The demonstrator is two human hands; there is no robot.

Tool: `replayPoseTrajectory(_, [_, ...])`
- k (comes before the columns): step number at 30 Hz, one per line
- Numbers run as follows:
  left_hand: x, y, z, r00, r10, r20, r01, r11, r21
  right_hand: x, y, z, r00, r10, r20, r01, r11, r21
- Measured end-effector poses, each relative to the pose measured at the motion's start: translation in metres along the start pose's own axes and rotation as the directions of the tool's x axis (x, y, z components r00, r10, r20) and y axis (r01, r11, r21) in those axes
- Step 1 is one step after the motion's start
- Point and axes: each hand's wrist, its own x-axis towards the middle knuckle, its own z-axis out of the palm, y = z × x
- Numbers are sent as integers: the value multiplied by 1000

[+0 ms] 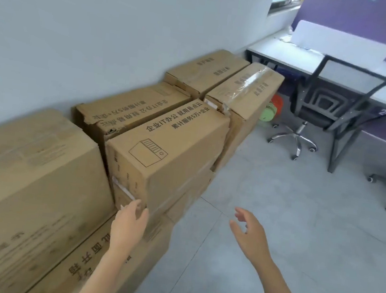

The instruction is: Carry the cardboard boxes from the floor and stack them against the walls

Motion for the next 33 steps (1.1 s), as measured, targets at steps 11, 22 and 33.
replayPoseTrajectory(11, [-85, 105, 221, 816, 106, 569, -176, 982, 69, -125, 190, -106, 851, 520, 76, -523, 851, 35])
replayPoseTrajectory(22, [-167, 219, 421, 398, 154, 904, -503, 861, 75, -245, 313, -169, 449, 886, -118, -769, 450, 454])
replayPoseTrajectory(33, [-278, 419, 625, 106, 217, 970, -599, 793, -111, -264, 424, -352, 94, 961, -260, -676, 253, 692])
